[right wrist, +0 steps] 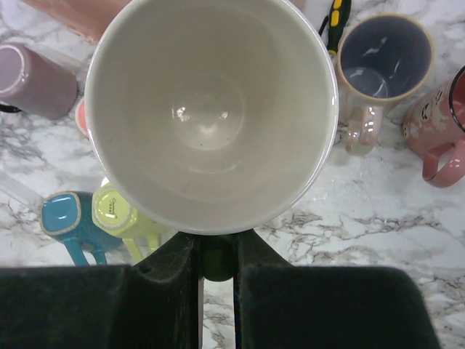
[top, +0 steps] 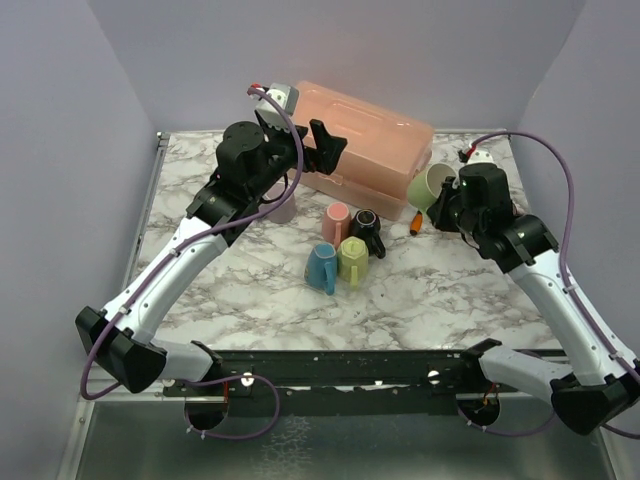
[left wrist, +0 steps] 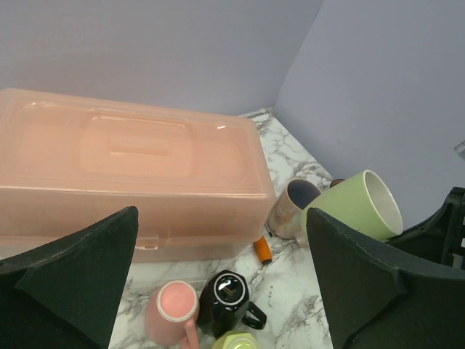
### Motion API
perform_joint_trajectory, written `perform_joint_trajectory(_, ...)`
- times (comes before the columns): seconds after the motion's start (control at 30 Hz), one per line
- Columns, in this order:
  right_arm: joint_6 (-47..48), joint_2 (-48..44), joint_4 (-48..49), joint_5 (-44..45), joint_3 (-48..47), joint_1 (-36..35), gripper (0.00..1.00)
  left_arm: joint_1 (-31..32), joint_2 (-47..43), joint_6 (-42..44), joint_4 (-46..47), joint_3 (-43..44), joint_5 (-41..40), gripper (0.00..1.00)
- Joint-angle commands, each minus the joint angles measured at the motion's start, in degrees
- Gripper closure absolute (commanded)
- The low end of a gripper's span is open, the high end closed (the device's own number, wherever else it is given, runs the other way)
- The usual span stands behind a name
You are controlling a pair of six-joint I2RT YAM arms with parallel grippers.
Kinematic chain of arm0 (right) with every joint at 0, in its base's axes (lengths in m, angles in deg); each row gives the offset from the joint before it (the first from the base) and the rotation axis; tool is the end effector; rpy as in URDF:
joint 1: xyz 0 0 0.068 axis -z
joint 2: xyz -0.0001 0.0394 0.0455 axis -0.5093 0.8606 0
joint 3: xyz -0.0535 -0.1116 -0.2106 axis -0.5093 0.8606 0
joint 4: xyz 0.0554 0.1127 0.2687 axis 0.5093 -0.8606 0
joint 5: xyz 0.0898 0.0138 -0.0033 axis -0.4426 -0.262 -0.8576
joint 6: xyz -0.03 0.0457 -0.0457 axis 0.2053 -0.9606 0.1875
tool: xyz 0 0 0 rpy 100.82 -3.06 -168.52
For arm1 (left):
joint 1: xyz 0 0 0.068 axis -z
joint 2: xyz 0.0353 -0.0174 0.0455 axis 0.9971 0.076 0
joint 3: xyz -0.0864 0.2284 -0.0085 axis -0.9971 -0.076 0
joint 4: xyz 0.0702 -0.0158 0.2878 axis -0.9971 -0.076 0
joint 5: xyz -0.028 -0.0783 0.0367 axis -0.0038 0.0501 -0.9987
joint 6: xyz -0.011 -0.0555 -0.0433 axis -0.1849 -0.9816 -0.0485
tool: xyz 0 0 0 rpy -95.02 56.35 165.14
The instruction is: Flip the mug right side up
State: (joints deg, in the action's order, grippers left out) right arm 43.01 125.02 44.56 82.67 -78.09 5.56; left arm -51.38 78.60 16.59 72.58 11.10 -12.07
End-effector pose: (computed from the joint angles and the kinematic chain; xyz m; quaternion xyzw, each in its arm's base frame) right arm 0.2632 0.1075 0.3535 0.0265 0.8751 0.0850 0.4757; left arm 0.3056 -0.2118 0.4372 0.1270 0.6817 -0.3232 0.6440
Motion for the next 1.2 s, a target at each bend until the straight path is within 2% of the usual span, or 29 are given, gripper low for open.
perform_joint_trajectory(0.0, -2.88, 0.74, -0.53, -1.22, 0.44, -0.09, 0.99, 0.24, -2.14, 1.33, -1.51, -1.75, -2.49, 0.02)
perform_joint_trajectory(0.2, -7.84, 5.78, -4.15, -0.28, 3.25, -0.10, 0.99, 0.21, -2.83, 2.27, -1.91, -2.77, -4.19, 0.02)
perform_joint_trajectory(0.37, -7.50, 8.32, -1.08, 0.65, 7.28, -0.12, 0.99, 0.19, -3.47, 2.71, -2.02, -3.99, -4.78, 0.02)
perform_joint_trajectory(0.83, -12.37, 22.66, 0.71, 3.77, 9.31, -0.03, 0.99, 0.19, -2.81, 3.78, -2.64, -4.08, -5.61, 0.02)
perform_joint_trajectory(1.17, -15.49, 26.17, 4.99, 7.37, 11.10, -0.03, 1.00, 0.19, -2.69, 4.99, -4.06, -3.90, -6.34, 0.02)
